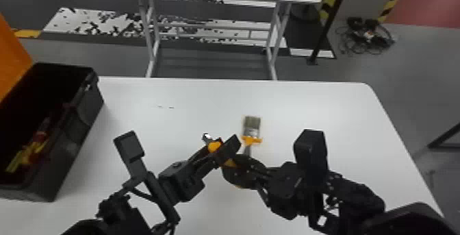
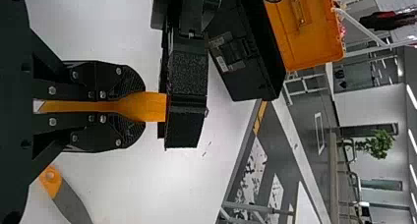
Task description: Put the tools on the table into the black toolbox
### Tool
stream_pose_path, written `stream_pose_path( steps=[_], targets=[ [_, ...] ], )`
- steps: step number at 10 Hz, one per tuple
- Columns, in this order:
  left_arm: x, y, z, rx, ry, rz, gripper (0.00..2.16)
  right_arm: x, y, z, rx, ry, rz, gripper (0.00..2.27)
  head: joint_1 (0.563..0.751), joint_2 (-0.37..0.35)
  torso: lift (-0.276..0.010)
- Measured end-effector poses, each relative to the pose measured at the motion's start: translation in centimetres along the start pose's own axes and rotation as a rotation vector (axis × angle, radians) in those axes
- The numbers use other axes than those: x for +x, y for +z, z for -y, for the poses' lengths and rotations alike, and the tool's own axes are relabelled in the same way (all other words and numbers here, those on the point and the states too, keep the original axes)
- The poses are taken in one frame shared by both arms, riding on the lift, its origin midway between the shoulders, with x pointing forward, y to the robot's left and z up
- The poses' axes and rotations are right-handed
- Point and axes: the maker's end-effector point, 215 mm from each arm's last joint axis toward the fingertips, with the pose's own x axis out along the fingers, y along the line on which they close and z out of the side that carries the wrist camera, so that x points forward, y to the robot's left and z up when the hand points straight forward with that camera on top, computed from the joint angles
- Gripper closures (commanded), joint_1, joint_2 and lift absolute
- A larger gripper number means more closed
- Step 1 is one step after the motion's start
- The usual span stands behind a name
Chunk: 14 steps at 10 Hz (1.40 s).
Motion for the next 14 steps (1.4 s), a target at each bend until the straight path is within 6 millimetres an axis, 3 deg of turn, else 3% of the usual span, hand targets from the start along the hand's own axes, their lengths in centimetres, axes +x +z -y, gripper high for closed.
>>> stream_pose_path(
  steps=[2, 3, 4, 5, 6, 7, 8, 11, 14],
  targets=[
    [-0.1, -0.1, 0.5, -0.002, -0.027, -0.004, 1.88, 0.0, 0.0, -0.1, 0.005, 0.000, -0.001, 2.25, 0.695, -0.083, -0.075],
    [-0.2, -0.3, 0.6, -0.004, -0.034, -0.010, 1.93, 0.1, 0.0, -0.1, 0.009, 0.001, 0.000, 2.25, 0.695, -0.084, -0.075],
    [-0.3, -0.5, 0.7, -0.007, -0.042, -0.014, 2.13, 0.0, 0.1, -0.2, 0.010, 0.000, 0.001, 2.25, 0.695, -0.084, -0.075],
    [-0.4, -0.7, 0.8, -0.009, -0.046, -0.017, 2.13, -0.1, 0.2, -0.3, 0.011, -0.005, 0.003, 2.11, 0.695, -0.086, -0.075],
    [-0.5, -0.8, 0.8, -0.009, -0.048, -0.017, 2.13, -0.2, 0.3, -0.4, 0.014, -0.009, 0.007, 1.48, 0.695, -0.086, -0.075],
    [-0.6, -0.8, 0.8, -0.009, -0.046, -0.019, 2.13, -0.3, 0.4, -0.5, 0.018, -0.014, 0.010, 0.52, 0.695, -0.085, -0.075],
    [-0.8, -1.0, 0.7, -0.010, -0.045, -0.021, 2.13, -0.6, 0.3, -0.7, 0.022, -0.017, 0.010, 0.18, 0.695, -0.085, -0.075],
    [-1.4, -0.2, -0.1, -0.004, -0.031, -0.015, 2.13, -1.9, -0.7, 0.1, 0.056, -0.041, -0.007, 0.10, 0.695, -0.096, -0.075],
    [-3.2, 4.5, -1.7, 0.050, 0.005, 0.055, 2.13, -3.6, -1.4, 2.0, 0.122, -0.076, 0.015, 0.11, 0.695, -0.065, -0.075]
  ],
)
